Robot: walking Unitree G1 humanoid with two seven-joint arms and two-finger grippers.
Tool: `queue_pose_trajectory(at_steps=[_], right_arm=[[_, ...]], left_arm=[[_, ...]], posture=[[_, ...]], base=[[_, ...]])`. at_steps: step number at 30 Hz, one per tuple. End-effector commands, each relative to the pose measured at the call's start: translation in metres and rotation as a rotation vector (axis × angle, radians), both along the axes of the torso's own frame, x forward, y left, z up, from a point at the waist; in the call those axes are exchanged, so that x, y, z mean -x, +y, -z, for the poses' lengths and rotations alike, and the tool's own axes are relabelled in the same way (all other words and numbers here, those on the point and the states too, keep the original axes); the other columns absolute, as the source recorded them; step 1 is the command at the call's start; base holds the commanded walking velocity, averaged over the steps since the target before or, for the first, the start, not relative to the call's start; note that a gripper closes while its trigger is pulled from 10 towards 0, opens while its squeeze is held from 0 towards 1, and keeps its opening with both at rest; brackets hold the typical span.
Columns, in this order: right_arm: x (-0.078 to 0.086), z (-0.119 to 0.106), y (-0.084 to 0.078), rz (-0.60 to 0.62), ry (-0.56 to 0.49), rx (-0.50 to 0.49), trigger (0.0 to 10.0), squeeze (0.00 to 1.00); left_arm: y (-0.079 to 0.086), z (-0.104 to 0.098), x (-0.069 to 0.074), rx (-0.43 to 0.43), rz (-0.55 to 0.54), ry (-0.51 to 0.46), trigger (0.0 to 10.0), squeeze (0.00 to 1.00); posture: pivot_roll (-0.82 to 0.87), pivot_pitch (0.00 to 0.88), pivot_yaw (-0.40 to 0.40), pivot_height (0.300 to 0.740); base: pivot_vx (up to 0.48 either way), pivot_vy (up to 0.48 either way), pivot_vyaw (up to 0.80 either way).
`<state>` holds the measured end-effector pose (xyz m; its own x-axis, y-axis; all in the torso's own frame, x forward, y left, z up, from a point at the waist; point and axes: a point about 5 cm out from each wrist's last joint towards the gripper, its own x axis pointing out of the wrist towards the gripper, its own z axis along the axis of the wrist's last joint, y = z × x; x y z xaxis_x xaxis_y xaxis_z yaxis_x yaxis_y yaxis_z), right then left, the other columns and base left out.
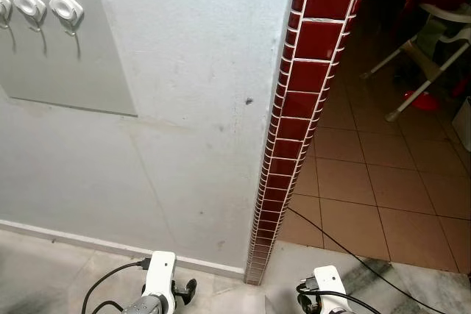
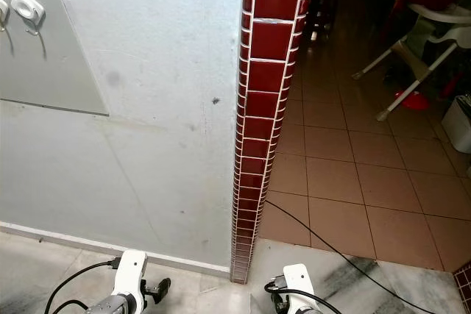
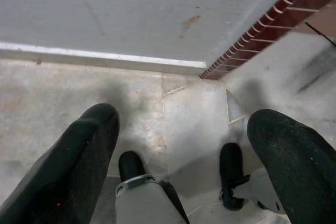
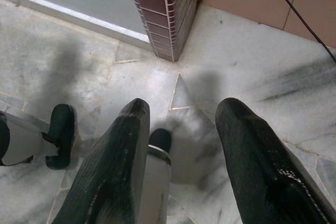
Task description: Hang keys on a hook
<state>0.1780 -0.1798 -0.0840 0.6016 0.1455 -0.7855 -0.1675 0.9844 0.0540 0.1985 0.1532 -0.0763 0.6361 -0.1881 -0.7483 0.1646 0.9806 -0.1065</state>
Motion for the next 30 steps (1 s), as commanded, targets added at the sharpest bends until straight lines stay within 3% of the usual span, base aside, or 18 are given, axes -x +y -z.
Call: queue_pose_trajectory(at_steps=[1, 4, 14, 30], right_arm=[[0.0001, 0.0, 0.0006, 0.007, -0.006, -0.003, 10.0, 0.0], [-0.0018, -0.0008, 0.0011, -0.007, -0.012, 0.02, 10.0, 0.0], [-0.0037, -0.0019, 0.0009, 0.016, -0.027, 0.013, 10.0, 0.0], [0.0027, 0.0012, 0.005, -0.017, -0.014, 0.013, 10.0, 0.0]], left_arm=[[-0.0028, -0.0033, -0.0062, -0.002, 0.032, -0.015, 10.0, 0.0], [-0.0029, -0.0071, -0.0126, 0.021, 0.01, -0.036, 10.0, 0.0], [0.0003, -0.0072, -0.0128, 0.056, -0.093, -0.043, 10.0, 0.0], [-0.0036, -0.0038, -0.0053, 0.073, -0.104, -0.047, 10.0, 0.0]], posture=[[-0.01, 0.0, -0.026, 0.715], [-0.01, 0.0, -0.024, 0.715], [-0.03, 0.0, -0.007, 0.715], [-0.01, 0.0, -0.024, 0.715]], base=[[0.0, 0.0, 0.0], [0.0, 0.0, 0.0], [0.0, 0.0, 0.0], [0.0, 0.0, 0.0]])
